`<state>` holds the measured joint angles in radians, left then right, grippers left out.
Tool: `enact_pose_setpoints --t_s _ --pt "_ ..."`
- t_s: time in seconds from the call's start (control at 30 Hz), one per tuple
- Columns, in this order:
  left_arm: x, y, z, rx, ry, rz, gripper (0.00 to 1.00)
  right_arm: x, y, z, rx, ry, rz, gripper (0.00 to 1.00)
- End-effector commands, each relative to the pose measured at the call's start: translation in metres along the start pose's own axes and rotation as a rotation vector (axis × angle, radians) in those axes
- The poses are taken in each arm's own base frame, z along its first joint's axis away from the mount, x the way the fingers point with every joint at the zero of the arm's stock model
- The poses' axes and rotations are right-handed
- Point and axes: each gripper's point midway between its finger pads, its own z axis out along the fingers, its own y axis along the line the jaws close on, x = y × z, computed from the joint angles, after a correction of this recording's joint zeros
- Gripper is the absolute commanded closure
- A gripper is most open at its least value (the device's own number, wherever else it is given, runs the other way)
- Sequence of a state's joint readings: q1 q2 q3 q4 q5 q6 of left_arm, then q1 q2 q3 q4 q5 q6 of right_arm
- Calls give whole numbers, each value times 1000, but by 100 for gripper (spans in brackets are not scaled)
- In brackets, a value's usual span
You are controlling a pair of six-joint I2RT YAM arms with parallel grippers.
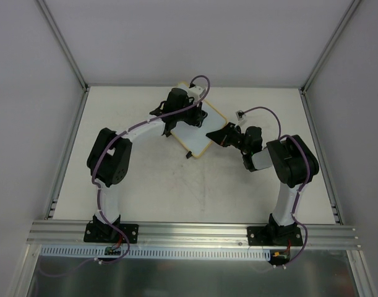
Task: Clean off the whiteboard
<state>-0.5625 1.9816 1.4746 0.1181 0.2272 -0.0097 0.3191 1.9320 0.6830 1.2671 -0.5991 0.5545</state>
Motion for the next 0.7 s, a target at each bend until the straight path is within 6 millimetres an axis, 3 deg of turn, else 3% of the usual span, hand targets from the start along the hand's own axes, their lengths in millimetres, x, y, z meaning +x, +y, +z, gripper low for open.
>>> enact_pose_setpoints --t_s 0.0,0.4,0.67 --pt "56 81 -3 -171 156 -85 100 -13 69 3 -285 -42 -224 100" --pt "34 176 -12 -320 85 -153 100 -12 69 4 -289 -39 -222 100" --pt "5 199 -17 -350 21 -150 100 -12 68 4 -288 -38 -220 100"
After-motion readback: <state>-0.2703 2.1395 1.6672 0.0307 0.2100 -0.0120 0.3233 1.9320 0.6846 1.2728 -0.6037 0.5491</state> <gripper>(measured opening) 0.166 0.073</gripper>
